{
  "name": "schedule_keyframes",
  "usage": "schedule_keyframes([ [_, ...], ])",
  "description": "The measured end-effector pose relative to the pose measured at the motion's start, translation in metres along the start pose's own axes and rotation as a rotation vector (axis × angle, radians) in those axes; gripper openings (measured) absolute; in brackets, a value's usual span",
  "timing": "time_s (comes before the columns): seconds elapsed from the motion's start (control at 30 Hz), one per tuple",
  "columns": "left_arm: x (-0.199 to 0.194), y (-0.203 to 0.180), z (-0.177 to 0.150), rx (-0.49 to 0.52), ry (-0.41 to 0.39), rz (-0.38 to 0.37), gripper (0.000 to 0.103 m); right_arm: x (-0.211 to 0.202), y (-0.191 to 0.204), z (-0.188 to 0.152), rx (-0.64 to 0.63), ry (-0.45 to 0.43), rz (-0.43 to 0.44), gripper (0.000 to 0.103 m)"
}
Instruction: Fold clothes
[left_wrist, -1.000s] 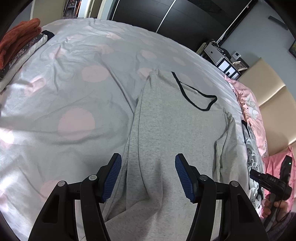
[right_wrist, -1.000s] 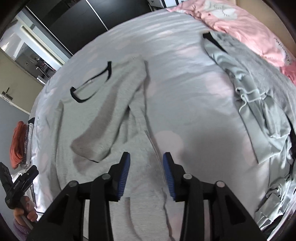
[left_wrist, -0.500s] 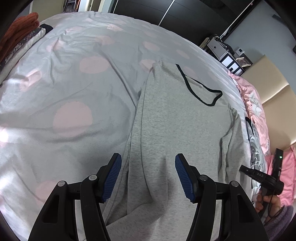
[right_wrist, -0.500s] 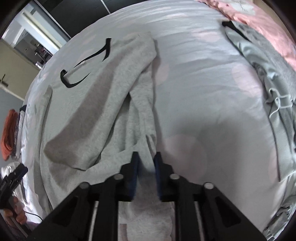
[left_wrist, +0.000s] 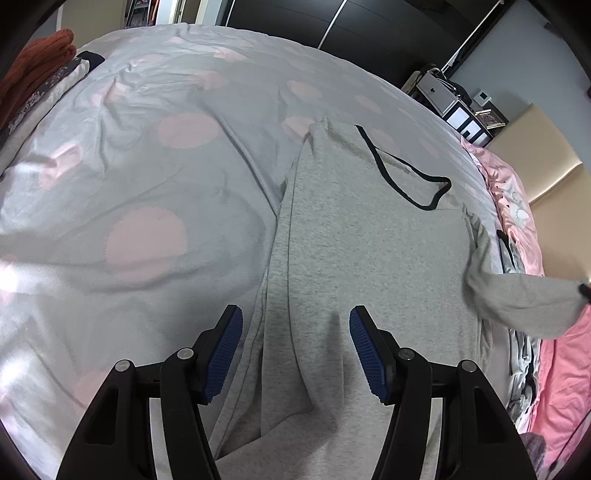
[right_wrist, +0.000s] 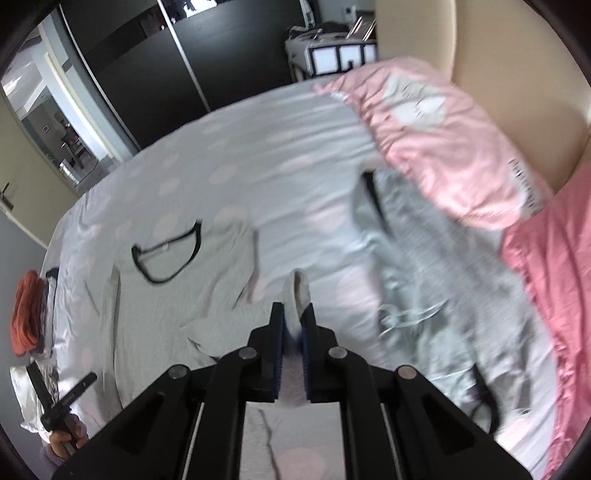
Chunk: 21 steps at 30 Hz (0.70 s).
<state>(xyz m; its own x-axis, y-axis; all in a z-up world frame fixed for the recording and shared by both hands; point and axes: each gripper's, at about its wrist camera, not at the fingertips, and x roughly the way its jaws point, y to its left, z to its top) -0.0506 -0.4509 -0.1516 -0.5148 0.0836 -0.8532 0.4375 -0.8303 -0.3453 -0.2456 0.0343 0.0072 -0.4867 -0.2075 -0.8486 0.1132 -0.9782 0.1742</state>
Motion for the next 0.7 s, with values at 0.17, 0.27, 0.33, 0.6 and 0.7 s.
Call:
schedule_keyframes([
  [0.17,0.002,0.005,0.002,-0.016,-0.001,0.02,0.062,-0.052,-0.032,0.048,-0.007,-0.101,-0.091,0.008],
  [0.27,0.004,0.006,0.005,-0.019,-0.003,0.03,0.062,-0.071,-0.059,0.072,0.012,-0.143,-0.155,0.007],
  [0.33,0.006,0.007,0.006,-0.017,-0.006,0.035,0.062,-0.073,-0.081,0.081,0.028,-0.161,-0.203,0.007],
  [0.6,0.01,0.0,0.014,0.011,-0.044,0.063,0.062,-0.019,-0.198,0.1,0.19,-0.126,-0.369,0.007],
  [0.7,0.015,0.0,0.019,0.0,-0.035,0.059,0.062,0.02,-0.236,0.086,0.258,-0.063,-0.407,0.007],
])
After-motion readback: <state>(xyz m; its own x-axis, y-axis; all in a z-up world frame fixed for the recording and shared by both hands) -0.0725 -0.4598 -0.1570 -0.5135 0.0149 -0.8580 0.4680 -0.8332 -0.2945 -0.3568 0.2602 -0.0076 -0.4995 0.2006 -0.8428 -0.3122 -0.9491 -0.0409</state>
